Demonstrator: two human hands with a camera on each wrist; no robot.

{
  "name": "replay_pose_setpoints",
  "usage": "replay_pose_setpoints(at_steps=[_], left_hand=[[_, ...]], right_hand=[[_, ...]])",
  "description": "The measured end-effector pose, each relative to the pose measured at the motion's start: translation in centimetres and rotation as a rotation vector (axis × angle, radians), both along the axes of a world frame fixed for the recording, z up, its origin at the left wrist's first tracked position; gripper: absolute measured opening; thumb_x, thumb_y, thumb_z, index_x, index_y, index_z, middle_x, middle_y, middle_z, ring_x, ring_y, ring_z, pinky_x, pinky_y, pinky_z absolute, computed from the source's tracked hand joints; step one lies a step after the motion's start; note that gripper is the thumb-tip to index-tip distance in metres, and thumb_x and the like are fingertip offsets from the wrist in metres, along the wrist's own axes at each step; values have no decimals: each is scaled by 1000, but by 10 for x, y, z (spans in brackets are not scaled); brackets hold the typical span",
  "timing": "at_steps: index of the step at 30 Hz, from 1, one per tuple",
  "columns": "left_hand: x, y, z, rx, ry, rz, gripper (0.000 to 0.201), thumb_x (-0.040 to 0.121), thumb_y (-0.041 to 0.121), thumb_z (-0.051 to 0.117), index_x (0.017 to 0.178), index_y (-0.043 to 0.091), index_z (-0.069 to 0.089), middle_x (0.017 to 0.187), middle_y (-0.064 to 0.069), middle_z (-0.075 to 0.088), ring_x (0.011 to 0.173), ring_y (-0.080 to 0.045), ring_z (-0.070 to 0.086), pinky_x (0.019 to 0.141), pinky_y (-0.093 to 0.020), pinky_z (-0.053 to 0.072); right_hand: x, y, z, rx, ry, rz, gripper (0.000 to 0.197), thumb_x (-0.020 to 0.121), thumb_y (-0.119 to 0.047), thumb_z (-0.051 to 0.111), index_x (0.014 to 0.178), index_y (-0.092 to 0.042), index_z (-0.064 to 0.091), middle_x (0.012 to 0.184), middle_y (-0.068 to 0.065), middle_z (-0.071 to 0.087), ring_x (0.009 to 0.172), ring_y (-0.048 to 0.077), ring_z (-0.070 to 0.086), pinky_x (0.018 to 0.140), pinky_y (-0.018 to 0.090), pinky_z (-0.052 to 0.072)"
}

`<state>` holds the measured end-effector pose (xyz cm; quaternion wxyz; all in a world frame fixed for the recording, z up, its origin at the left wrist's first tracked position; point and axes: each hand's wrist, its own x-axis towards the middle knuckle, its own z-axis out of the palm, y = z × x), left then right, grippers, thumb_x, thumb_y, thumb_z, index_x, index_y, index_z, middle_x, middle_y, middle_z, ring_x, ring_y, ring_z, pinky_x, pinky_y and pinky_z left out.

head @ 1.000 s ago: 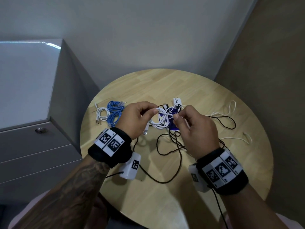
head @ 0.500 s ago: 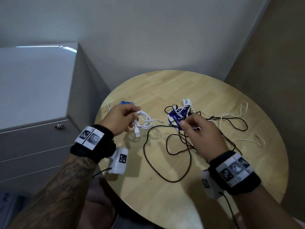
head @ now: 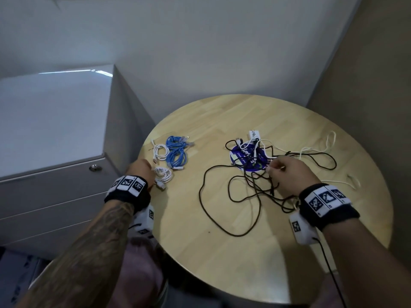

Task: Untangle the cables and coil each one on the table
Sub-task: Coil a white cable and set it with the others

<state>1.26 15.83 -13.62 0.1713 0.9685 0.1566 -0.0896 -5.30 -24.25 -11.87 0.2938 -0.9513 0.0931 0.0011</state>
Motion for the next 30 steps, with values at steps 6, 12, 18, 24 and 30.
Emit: replay_pose_setpoints(at_steps=[6, 12, 18, 24, 30], left_hand=[[-17, -49, 40, -66, -387, -99, 21, 90, 29, 59, 109, 21, 61, 112, -8, 60, 96, -32, 60, 85, -38, 49], [-34, -149, 52, -512, -475, -456, 11, 90, 30, 64, 100, 27, 63, 94, 7, 58, 73, -12, 53, 75, -31, 49], [-34, -213, 40, -707, -416, -718, 57, 83, 28, 73, 135, 25, 49, 128, 3, 45, 90, -13, 58, 89, -30, 50], [-40, -257, 33, -960, -108, -727, 41, 84, 27, 75, 123, 24, 62, 116, 7, 64, 92, -4, 61, 84, -21, 46], [-32, -258, 27, -1148, -148, -592, 14, 94, 22, 63, 92, 34, 71, 84, 13, 71, 74, -11, 64, 72, -31, 52]], right_hand=[[15, -19, 9, -127, -289, -136, 28, 88, -29, 71, 115, -22, 66, 117, 5, 61, 109, 28, 58, 91, 39, 51], [16, -18, 14, -139, -28, -147, 12, 92, -31, 63, 91, -23, 72, 86, 4, 72, 80, 27, 65, 69, 31, 48], [-3, -2, 78, 666, -244, 14, 12, 94, -9, 63, 93, -7, 75, 58, -15, 61, 53, 7, 45, 54, 21, 37], [-11, 15, 115, 1164, -319, 133, 16, 101, -5, 48, 100, -4, 64, 60, -14, 57, 53, 10, 25, 55, 23, 32], [-6, 26, 120, 1472, -365, 112, 18, 103, -18, 50, 100, -11, 66, 65, -5, 42, 56, 9, 38, 61, 24, 42]])
